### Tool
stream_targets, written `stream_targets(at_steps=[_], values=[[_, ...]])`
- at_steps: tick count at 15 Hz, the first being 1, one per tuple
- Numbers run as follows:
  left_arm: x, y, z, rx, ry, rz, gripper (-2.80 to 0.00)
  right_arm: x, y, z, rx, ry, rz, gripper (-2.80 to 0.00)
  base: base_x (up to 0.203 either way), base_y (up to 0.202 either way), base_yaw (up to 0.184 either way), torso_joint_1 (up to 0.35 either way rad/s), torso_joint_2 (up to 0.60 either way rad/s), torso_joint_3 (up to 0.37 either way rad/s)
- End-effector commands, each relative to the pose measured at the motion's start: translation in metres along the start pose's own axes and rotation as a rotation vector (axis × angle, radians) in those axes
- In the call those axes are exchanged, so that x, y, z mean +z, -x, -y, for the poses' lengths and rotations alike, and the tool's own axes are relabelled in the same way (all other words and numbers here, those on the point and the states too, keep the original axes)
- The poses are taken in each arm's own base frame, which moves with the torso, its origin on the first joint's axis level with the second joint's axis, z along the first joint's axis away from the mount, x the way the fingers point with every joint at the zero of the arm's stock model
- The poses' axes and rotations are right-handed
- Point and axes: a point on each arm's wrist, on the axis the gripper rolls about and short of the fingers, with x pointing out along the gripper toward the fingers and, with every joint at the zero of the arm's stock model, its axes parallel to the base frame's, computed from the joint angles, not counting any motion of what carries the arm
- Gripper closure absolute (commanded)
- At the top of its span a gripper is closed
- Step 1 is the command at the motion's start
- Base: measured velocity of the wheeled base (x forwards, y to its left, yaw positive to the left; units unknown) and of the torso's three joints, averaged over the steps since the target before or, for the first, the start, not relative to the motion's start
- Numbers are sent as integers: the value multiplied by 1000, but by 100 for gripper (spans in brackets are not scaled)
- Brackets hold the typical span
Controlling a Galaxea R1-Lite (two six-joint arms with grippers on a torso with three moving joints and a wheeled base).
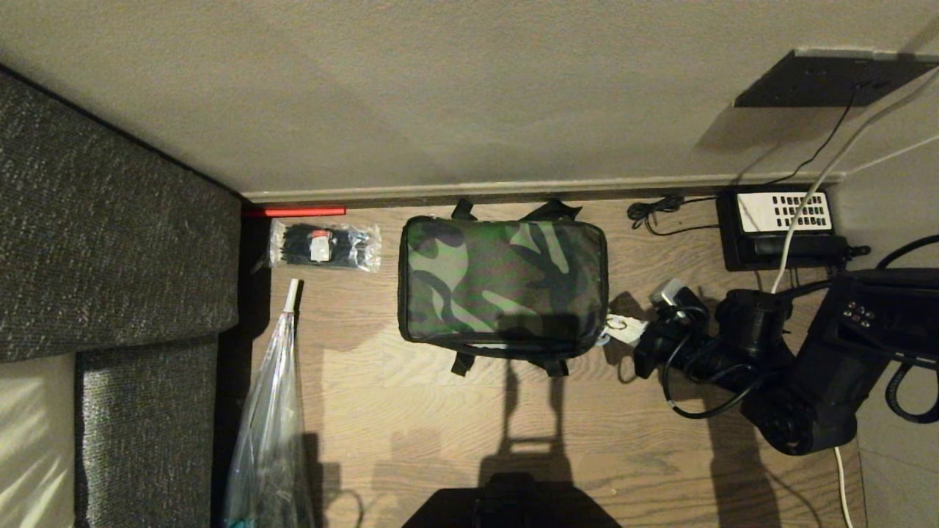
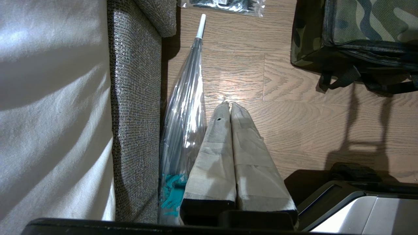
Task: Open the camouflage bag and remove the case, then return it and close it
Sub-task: Open the top of the storage box
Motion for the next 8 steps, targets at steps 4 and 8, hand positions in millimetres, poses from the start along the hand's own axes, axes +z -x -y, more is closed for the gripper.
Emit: stream_targets(at_steps=[4, 8], values=[[-1, 0, 0, 1, 1, -1, 0, -2, 2, 11, -32, 6, 9, 0, 0, 0, 0, 0, 0, 0], [-1, 0, 0, 1, 1, -1, 0, -3, 0, 20, -54, 16, 20, 0, 0, 0, 0, 0, 0, 0]])
